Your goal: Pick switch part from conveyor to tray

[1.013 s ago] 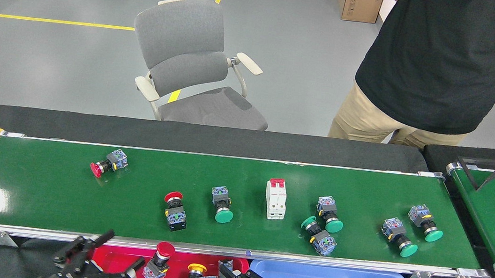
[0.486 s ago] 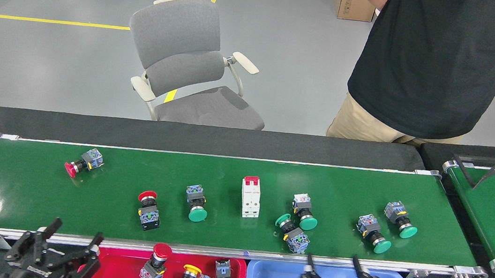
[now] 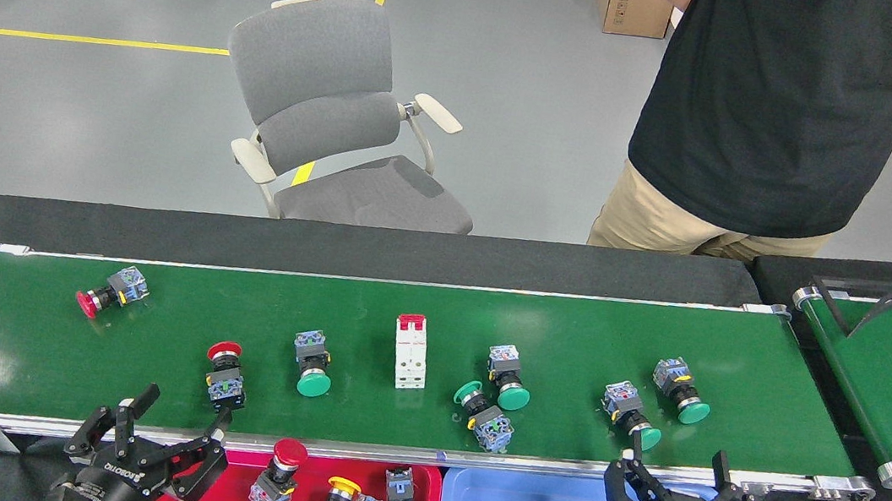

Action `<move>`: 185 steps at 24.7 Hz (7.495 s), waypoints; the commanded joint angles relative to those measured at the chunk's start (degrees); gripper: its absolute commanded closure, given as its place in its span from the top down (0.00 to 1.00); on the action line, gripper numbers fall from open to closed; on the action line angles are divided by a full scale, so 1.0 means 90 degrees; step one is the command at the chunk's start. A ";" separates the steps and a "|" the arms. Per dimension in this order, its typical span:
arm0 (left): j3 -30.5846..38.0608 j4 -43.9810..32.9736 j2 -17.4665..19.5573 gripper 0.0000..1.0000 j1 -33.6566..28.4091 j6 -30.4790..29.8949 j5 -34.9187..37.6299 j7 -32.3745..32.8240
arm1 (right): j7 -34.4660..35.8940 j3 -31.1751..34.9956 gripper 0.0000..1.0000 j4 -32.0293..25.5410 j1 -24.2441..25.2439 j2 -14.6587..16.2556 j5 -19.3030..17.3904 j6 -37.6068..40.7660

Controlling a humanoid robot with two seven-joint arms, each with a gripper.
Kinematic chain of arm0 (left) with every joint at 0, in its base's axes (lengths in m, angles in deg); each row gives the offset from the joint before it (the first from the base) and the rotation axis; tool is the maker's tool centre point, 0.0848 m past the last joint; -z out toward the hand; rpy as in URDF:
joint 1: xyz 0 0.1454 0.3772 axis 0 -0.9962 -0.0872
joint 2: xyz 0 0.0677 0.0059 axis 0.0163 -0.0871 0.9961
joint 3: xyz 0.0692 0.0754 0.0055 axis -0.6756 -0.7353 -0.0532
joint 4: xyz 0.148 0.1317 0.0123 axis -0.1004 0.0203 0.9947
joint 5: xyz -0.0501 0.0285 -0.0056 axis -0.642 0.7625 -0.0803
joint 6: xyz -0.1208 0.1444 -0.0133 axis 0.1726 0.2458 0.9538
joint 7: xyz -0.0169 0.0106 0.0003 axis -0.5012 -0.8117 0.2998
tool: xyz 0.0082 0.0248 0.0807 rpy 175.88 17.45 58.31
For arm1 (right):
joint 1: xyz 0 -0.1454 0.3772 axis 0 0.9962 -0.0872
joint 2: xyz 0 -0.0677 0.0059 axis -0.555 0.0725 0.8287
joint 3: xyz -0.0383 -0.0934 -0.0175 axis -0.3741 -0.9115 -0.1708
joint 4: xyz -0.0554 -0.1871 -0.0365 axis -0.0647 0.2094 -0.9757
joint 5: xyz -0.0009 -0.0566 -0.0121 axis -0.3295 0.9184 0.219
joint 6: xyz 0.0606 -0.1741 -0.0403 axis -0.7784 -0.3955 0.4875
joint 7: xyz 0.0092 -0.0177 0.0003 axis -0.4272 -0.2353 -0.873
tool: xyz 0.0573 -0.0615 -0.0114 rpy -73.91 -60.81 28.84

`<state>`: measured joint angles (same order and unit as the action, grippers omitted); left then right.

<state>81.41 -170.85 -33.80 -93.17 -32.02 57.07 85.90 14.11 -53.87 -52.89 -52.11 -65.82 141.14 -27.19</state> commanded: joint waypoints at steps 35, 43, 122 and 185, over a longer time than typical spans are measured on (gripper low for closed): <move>-0.0174 -0.1093 0.0071 0.99 -0.0950 -0.2929 -0.0077 -0.0086 | -0.0599 -0.2269 1.00 0.0251 -0.0787 0.0147 -0.0100 0.5669; 0.0070 -0.1181 -0.0085 0.99 -0.1096 -0.0380 -0.0146 -0.0096 | -0.0551 -0.0658 1.00 -0.0501 0.0034 0.0020 -0.0676 0.4663; 0.0344 -0.0956 -0.0290 0.99 -0.0930 0.0059 -0.0204 0.0080 | 0.0211 0.2272 1.00 -0.0511 0.0600 -0.0342 -0.0413 0.2984; 0.0861 -0.1542 -0.0632 0.99 -0.1819 0.0733 -0.0536 0.0060 | 0.0260 0.1715 1.00 -0.0804 0.0834 0.0059 0.0066 0.2368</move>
<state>88.53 -183.85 -39.68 -109.83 -33.40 52.10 87.31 13.62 -38.34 -59.26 -44.51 -65.79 141.57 -5.31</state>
